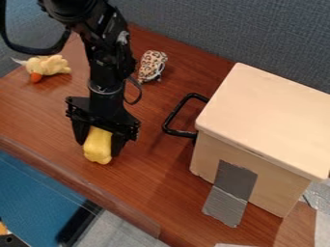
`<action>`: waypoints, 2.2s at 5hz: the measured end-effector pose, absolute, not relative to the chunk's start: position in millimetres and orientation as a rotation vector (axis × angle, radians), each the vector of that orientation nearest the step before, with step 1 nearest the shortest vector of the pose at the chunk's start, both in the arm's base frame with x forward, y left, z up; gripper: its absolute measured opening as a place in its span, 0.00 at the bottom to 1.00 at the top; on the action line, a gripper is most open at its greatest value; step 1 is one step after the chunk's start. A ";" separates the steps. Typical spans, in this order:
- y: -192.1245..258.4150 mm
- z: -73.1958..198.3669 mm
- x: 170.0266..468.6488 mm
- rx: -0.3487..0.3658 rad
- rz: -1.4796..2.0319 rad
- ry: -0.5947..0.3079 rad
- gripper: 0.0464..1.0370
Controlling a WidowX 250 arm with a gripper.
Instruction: Moved the yellow bell pepper to the left bottom corner of the table
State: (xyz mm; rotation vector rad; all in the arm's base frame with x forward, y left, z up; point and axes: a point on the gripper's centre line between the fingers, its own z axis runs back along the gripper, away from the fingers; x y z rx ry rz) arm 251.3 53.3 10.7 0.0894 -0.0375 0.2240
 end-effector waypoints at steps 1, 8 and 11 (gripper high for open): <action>62.0 36.3 259.2 0.083 0.237 -0.105 0.79; 162.0 74.7 252.7 0.014 0.468 -0.157 0.97; 159.0 78.4 251.7 0.031 0.412 -0.136 0.96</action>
